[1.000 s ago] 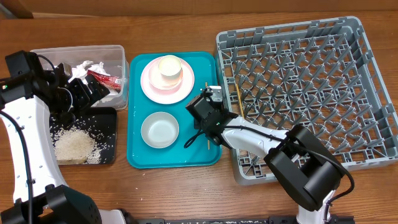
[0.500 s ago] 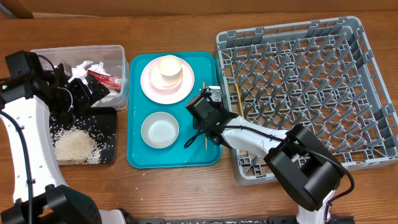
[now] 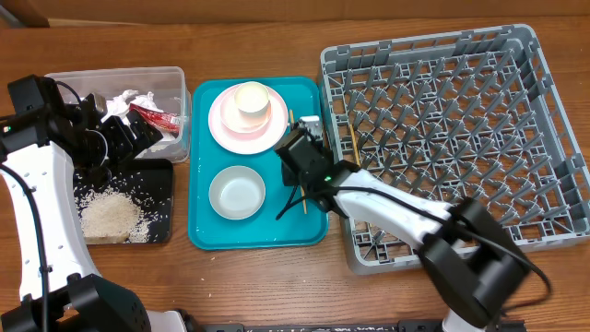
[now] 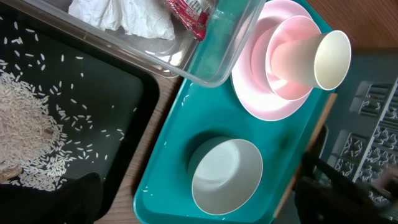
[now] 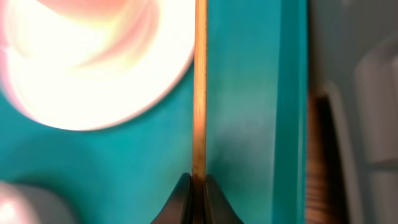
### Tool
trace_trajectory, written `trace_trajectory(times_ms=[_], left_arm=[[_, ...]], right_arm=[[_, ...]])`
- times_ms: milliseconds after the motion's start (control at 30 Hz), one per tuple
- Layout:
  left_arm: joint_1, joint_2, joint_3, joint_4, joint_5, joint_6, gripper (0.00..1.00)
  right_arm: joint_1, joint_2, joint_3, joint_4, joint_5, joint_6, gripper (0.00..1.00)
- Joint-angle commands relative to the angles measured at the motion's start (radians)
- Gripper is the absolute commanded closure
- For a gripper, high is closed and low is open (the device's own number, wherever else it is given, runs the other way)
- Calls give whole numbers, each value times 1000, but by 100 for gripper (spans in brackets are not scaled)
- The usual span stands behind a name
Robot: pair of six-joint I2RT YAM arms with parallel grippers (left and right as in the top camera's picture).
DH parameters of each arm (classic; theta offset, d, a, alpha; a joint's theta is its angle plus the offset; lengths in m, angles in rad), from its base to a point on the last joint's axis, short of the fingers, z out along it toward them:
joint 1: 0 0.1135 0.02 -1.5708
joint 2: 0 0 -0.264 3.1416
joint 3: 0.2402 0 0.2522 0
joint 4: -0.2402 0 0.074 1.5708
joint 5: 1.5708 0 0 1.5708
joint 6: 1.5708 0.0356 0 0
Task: Sort waste into correct bins and load items into the dishwasher
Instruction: 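Lift the chopsticks with the right gripper and drop them into the rack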
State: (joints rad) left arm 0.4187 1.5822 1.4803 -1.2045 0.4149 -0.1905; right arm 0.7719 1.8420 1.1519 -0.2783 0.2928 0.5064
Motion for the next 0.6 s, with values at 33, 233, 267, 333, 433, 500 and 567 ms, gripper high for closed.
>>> trace_trajectory(times_ms=[33,233,267,333,433,500,567], left_arm=[[-4,-19,20,2,-7,11,0],[-4,-19,20,2,-7,11,0],[-4,-19,20,2,-7,11,0],[-4,-19,20,2,-7,11,0],[-4,-19,20,2,-7,11,0],[-4,-19,20,2,-7,11,0],[-4,-19,20,2,-7,11,0]], right_arm=[[-31,-158,35,-29,20,-70,96],[-96,-278,35,-124,27,-152,96],[-113,-292,35,-148,27,-179,96],[-140,-300,35,-187,27,-227,96],[-179,-296,34,-263,26,-310,96],[-202,-292,34,-310,19,-359,96],[-226,-288,33,-344,-12,-400,96]])
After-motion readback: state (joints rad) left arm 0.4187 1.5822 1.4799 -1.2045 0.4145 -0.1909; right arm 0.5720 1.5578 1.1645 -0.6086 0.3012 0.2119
